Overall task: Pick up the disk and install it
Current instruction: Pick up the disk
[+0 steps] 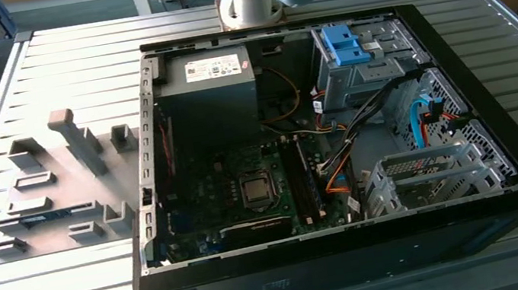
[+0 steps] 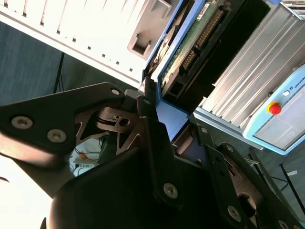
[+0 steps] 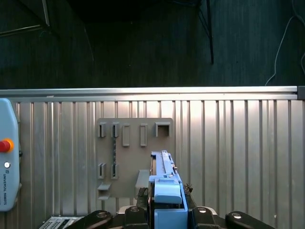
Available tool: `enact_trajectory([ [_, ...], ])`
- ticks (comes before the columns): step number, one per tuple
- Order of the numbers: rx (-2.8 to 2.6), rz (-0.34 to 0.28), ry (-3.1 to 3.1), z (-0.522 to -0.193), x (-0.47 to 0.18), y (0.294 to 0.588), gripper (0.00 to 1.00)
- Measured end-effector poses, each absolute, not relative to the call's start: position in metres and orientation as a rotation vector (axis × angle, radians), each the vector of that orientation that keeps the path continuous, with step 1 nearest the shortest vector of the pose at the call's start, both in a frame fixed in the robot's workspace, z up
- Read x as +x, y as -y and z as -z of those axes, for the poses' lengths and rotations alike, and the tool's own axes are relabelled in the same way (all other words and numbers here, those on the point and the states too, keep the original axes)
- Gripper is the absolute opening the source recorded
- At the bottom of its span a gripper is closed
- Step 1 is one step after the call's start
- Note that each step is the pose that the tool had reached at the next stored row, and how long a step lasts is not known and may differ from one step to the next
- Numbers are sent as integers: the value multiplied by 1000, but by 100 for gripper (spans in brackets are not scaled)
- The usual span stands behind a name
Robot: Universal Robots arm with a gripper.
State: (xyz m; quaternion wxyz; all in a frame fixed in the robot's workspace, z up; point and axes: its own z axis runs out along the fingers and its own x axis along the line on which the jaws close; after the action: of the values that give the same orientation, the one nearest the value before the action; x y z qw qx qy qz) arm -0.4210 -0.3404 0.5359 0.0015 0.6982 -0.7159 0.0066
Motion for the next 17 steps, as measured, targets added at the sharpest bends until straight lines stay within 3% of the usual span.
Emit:
enact_trajectory([
  [17, 2191, -21, 2247, -536, -395, 340, 37],
])
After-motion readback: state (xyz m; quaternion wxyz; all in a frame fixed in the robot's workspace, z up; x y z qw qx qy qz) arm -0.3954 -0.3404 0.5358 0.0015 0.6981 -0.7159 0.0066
